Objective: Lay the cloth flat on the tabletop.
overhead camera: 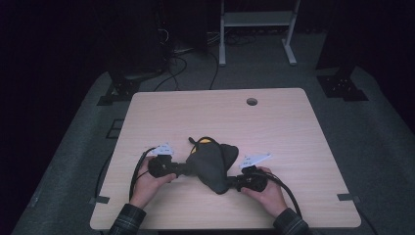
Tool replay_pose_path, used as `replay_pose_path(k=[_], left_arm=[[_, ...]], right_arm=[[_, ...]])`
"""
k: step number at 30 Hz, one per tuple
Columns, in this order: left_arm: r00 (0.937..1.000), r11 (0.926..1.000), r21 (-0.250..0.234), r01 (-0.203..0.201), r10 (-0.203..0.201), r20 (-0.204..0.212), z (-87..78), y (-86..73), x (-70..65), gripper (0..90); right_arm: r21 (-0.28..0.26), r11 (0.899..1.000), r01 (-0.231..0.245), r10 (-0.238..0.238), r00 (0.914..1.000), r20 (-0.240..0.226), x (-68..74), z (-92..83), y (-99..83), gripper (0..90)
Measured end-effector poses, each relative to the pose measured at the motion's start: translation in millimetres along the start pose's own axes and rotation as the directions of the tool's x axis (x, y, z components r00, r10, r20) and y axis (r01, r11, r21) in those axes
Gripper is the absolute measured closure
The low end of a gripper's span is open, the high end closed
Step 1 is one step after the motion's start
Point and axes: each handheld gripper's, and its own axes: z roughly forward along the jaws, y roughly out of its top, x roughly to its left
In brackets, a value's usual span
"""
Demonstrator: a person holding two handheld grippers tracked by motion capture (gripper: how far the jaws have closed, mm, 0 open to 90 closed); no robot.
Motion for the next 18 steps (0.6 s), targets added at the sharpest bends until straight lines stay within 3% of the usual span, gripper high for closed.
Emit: replay_pose_path(k=[2, 3, 4, 5, 8, 9, 12, 14, 15, 16, 17, 18], left_arm=[[0.9998, 1.0000, 0.003, -0.004, 0.004, 0.021, 2.9, 0.0, -4.3, 73.8], [0.9985, 0.9998, 0.011, -0.016, 0.016, 0.053, 7.0, 0.3, -10.5, 72.2], [0.9985, 0.9998, 0.011, -0.016, 0.016, 0.053, 7.0, 0.3, -10.5, 70.5], [0.9953, 0.9991, 0.019, -0.037, 0.035, 0.090, 11.3, 1.5, -18.4, 67.4], [0.9929, 0.9985, 0.015, -0.052, 0.050, 0.108, 12.6, 3.4, -23.2, 57.5], [0.9917, 0.9986, -0.012, -0.051, 0.052, 0.118, 9.8, 6.9, -25.3, 54.1], [0.9914, 0.9979, -0.045, -0.047, 0.052, 0.120, 4.4, 10.0, -23.0, 50.6], [0.9940, 0.9968, -0.070, -0.038, 0.045, 0.100, -2.0, 13.3, -17.7, 49.4], [0.9970, 0.9957, -0.090, -0.025, 0.031, 0.071, -6.1, 16.2, -10.1, 49.6], [0.9970, 0.9957, -0.090, -0.025, 0.031, 0.071, -6.1, 16.2, -10.1, 49.6], [0.9996, 0.9945, -0.104, -0.012, 0.015, 0.025, -8.2, 21.5, 2.5, 49.7], [0.9996, 0.9945, -0.104, -0.012, 0.015, 0.025, -8.2, 21.5, 2.5, 50.0]], right_arm=[[-0.010, 1.000, -0.011, 0.011, 0.9999, 0.010, -2.6, -6.3, 0.7, 86.1], [-0.018, 1.000, -0.011, 0.011, 0.9997, 0.022, -4.8, -11.6, 1.4, 87.0], [-0.024, 1.000, -0.010, 0.010, 0.9995, 0.028, -6.6, -15.0, 1.9, 87.2], [-0.034, 0.999, -0.016, 0.017, 0.9992, 0.037, -9.3, -21.5, 2.9, 87.4], [-0.051, 0.998, -0.023, 0.026, 0.9982, 0.053, -14.7, -33.3, 4.1, 87.6], [-0.068, 0.997, -0.027, 0.032, 0.9968, 0.073, -20.1, -45.7, 4.1, 87.6], [-0.094, 0.995, -0.035, 0.044, 0.9946, 0.094, -28.1, -64.2, 2.6, 87.6], [-0.108, 0.994, -0.030, 0.042, 0.9929, 0.111, -32.8, -75.2, 1.6, 87.6], [-0.114, 0.993, -0.030, 0.043, 0.9922, 0.117, -34.7, -79.9, 1.1, 87.6], [-0.115, 0.993, -0.029, 0.043, 0.9916, 0.122, -36.1, -82.9, 0.5, 87.5], [-0.111, 0.993, -0.026, 0.040, 0.9908, 0.129, -38.2, -86.9, -0.5, 87.6], [-0.111, 0.993, -0.026, 0.040, 0.9908, 0.129, -38.2, -86.9, -0.5, 87.6]])
